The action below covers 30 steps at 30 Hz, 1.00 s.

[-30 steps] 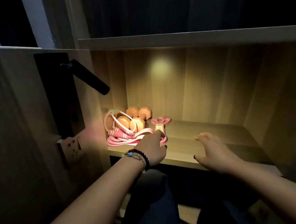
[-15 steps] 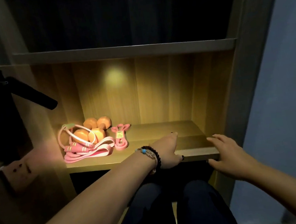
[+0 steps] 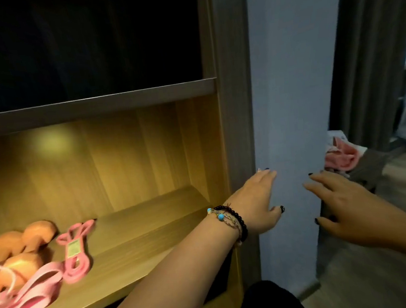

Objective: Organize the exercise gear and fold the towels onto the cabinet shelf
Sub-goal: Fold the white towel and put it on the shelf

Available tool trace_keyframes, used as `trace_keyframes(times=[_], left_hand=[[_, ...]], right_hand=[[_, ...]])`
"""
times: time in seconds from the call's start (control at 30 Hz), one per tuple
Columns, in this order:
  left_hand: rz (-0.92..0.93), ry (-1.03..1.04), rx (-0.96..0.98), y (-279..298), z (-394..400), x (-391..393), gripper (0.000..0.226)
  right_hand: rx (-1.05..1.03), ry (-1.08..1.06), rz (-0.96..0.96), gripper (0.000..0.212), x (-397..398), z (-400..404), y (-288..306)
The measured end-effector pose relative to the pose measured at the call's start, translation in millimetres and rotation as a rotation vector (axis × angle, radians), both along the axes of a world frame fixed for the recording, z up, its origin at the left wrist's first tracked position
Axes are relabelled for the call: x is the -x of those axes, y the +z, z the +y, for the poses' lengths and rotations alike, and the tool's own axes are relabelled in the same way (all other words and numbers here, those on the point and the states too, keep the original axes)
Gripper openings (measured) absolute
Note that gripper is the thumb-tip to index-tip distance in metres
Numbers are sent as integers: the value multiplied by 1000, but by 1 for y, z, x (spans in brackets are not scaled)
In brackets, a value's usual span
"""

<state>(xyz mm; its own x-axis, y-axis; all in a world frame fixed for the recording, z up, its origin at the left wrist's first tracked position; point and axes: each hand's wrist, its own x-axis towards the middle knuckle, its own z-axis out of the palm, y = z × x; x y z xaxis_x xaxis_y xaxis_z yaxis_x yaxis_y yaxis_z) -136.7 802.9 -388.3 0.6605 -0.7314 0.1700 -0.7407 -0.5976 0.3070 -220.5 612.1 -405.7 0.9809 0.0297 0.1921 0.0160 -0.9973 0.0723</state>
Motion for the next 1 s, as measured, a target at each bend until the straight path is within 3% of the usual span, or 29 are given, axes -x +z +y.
trace_keyframes(times=[0.2, 0.4, 0.57, 0.77, 0.93, 1.0], left_hand=[[24, -171, -109, -15, -69, -44, 87], [45, -244, -139, -19, -129, -115, 85], [143, -326, -132, -2, -171, -150, 81], [98, -365, -176, 48, -201, -164, 78], [297, -381, -226, 98, -214, -143, 78], [344, -407, -224, 111, -219, -140, 78]], right_hand=[[-162, -142, -34, 80, -33, -76, -12], [-127, -271, 141, 83, -89, -143, -19], [-213, -384, 235, 83, -128, -170, -7], [-322, -501, 293, 82, -141, -179, 57], [-501, -650, 257, 76, -122, -169, 121], [-479, -646, 239, 75, -113, -166, 137]])
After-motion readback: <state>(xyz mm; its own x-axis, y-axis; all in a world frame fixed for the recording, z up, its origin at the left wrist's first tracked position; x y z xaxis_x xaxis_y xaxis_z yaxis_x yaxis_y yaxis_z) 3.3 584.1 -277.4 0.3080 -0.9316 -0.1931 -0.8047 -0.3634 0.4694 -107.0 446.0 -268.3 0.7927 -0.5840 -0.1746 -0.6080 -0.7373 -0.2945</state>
